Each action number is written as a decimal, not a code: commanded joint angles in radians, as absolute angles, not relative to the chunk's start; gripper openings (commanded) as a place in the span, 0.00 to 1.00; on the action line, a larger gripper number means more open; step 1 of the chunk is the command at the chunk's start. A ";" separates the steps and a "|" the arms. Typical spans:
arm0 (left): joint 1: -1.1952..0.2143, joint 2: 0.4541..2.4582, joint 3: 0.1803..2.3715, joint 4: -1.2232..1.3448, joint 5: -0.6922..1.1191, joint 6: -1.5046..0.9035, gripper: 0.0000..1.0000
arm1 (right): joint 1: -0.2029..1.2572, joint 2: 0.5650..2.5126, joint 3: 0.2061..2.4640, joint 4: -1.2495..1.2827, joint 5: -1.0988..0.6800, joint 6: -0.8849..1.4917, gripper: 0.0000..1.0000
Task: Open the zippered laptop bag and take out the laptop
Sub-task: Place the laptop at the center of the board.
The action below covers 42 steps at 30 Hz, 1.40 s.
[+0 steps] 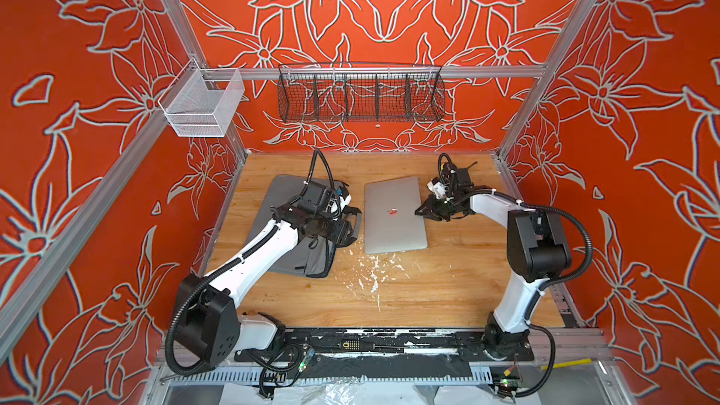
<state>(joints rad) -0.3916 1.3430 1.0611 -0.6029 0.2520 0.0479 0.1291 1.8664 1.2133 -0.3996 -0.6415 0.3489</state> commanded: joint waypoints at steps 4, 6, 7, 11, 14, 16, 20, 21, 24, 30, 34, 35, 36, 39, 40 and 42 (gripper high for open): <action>-0.385 1.298 1.046 -0.603 0.249 0.067 0.65 | 0.147 1.915 1.185 -0.508 -0.241 0.308 0.22; -0.384 1.297 1.049 -0.604 0.251 0.067 0.65 | 0.150 1.909 1.187 -0.508 -0.241 0.310 0.24; -0.384 1.295 1.051 -0.606 0.250 0.067 0.65 | 0.151 1.904 1.187 -0.509 -0.239 0.310 0.25; -0.385 1.281 1.050 -0.612 0.250 0.067 0.65 | 0.154 1.891 1.190 -0.514 -0.230 0.311 0.27; -0.384 1.267 1.039 -0.613 0.243 0.069 0.65 | 0.156 1.885 1.193 -0.521 -0.219 0.312 0.28; -0.385 1.259 1.036 -0.614 0.237 0.071 0.65 | 0.158 1.878 1.194 -0.526 -0.218 0.311 0.28; -0.385 1.247 1.041 -0.615 0.233 0.072 0.65 | 0.164 1.845 1.204 -0.549 -0.214 0.309 0.29; -0.385 1.245 1.043 -0.617 0.230 0.071 0.66 | 0.166 1.832 1.209 -0.558 -0.212 0.307 0.28; -0.385 1.234 1.060 -0.627 0.218 0.072 0.66 | 0.174 1.786 1.231 -0.594 -0.203 0.301 0.28; -0.385 1.214 1.128 -0.683 0.161 0.096 0.68 | 0.190 1.666 1.278 -0.671 -0.175 0.287 0.29; -0.385 1.195 1.179 -0.714 0.100 0.113 0.74 | 0.195 1.570 1.299 -0.713 -0.146 0.276 0.30; -0.385 1.188 1.190 -0.720 0.074 0.114 0.75 | 0.196 1.541 1.302 -0.721 -0.138 0.270 0.30; -0.384 1.182 1.201 -0.726 0.048 0.115 0.76 | 0.195 1.512 1.303 -0.730 -0.130 0.264 0.30; -0.382 1.165 1.228 -0.742 -0.035 0.106 0.79 | 0.196 1.428 1.302 -0.749 -0.091 0.243 0.32; -0.380 1.157 1.233 -0.744 -0.061 0.102 0.81 | 0.196 1.401 1.298 -0.751 -0.078 0.236 0.33; -0.369 1.137 1.236 -0.743 -0.105 0.092 0.85 | 0.195 1.343 1.286 -0.751 -0.044 0.220 0.34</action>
